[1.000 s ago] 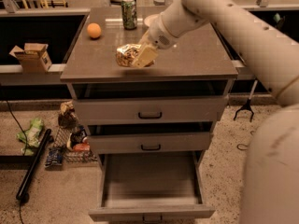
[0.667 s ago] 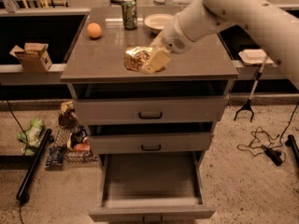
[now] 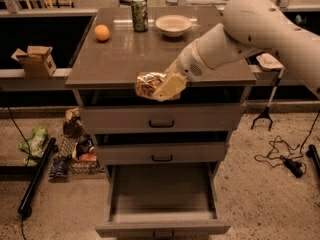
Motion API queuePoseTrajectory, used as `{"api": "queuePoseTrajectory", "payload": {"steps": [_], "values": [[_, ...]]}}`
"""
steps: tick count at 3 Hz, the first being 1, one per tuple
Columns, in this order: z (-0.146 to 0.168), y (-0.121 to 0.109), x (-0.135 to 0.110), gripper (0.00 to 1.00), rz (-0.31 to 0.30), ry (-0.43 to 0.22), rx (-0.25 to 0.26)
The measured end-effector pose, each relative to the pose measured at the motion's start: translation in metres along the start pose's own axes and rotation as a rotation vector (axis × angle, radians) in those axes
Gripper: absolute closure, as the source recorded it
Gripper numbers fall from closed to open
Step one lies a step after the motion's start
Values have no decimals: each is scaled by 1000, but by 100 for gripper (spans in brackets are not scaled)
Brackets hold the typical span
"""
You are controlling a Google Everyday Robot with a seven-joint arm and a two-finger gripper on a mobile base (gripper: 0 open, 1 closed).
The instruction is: Place brown chip bag into bottom drawer
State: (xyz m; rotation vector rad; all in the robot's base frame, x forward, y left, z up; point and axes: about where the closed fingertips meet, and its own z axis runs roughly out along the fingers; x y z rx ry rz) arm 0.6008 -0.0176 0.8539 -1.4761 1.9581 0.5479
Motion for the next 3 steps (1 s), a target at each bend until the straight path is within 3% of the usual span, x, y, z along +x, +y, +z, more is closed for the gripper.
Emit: {"api": "queuePoseTrajectory", "payload": {"steps": [1, 2, 3], "values": [[0, 0, -1, 100, -1, -1, 1], [12, -1, 33, 100, 71, 9, -12], [31, 5, 93, 100, 195, -1, -17]]}}
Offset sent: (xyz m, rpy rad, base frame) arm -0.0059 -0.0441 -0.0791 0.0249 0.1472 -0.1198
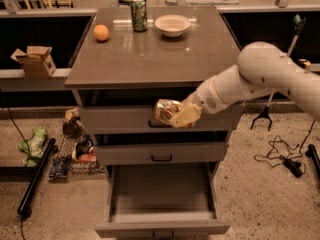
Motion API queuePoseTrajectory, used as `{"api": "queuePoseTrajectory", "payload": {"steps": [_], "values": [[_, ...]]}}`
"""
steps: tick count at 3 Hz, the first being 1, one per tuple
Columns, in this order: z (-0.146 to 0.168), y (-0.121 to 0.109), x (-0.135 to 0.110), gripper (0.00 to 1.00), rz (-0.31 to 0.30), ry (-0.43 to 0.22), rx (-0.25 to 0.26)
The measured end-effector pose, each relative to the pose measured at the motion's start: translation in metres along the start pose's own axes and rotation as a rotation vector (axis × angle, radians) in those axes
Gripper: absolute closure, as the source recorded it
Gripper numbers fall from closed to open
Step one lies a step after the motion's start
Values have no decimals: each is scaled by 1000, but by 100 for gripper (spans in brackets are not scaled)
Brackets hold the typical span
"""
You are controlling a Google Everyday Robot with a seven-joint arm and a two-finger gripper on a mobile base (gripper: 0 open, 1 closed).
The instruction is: Place brown chip bag into bottom drawer
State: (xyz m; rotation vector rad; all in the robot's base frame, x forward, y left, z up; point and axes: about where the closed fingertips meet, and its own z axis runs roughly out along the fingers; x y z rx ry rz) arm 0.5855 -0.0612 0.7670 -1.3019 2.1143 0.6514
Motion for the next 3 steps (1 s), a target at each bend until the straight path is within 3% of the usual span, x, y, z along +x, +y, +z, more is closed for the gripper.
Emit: {"api": "queuePoseTrajectory", "payload": {"steps": [1, 2, 3], "values": [[23, -2, 70, 100, 137, -26, -1], [50, -1, 122, 100, 228, -56, -54], [56, -1, 128, 100, 239, -56, -65]]}}
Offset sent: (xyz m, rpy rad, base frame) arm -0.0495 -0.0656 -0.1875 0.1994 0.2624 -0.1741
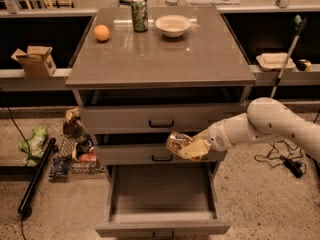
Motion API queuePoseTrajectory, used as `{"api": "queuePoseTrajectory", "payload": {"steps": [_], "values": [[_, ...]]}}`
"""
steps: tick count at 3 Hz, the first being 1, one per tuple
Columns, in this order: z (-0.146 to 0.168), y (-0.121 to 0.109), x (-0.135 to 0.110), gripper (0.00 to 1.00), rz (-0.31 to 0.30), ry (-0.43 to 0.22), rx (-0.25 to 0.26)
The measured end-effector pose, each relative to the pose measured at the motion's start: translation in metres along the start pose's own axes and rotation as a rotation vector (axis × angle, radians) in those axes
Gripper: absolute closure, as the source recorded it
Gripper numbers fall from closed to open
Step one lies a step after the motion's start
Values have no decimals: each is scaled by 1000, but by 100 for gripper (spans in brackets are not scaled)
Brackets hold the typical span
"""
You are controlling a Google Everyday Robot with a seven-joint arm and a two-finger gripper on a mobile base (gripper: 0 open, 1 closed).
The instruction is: Place brown chip bag into bottom drawer
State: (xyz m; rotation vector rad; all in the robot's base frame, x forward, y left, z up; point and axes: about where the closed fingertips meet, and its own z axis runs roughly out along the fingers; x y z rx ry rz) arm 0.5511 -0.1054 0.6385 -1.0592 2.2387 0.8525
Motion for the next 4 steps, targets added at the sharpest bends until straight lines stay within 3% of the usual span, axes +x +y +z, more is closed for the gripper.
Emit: {"api": "queuePoseTrajectory", "payload": {"steps": [1, 2, 3, 4], "values": [[8, -10, 12, 100, 11, 15, 33], [34, -41, 50, 100, 19, 12, 77], [70, -74, 94, 100, 48, -21, 90], [115, -99, 146, 100, 117, -57, 58]]}}
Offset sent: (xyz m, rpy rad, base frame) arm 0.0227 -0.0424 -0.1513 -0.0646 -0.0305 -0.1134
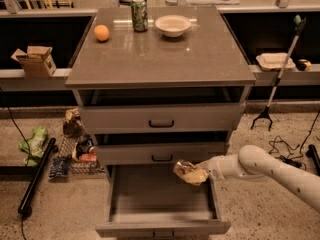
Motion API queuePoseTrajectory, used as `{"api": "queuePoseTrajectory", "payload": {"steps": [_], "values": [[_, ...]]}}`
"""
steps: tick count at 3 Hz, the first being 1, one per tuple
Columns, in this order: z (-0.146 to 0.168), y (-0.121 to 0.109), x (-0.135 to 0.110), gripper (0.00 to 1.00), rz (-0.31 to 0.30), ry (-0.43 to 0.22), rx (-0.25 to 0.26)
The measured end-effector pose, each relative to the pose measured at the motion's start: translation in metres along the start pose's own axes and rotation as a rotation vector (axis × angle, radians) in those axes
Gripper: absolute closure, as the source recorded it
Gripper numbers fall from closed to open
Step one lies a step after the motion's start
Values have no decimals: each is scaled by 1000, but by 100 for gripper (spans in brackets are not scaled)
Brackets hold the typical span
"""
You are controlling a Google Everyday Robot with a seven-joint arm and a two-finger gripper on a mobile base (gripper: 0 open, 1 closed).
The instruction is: Place brown chip bag into bottom drawer
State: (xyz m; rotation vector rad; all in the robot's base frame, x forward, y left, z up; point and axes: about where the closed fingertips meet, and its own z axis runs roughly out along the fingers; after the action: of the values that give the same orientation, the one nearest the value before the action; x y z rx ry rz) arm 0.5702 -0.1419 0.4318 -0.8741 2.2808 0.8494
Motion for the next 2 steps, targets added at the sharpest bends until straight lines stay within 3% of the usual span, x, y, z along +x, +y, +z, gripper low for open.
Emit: {"api": "queuePoseTrajectory", "payload": {"steps": [2], "values": [[10, -6, 12, 100, -24, 21, 25]]}}
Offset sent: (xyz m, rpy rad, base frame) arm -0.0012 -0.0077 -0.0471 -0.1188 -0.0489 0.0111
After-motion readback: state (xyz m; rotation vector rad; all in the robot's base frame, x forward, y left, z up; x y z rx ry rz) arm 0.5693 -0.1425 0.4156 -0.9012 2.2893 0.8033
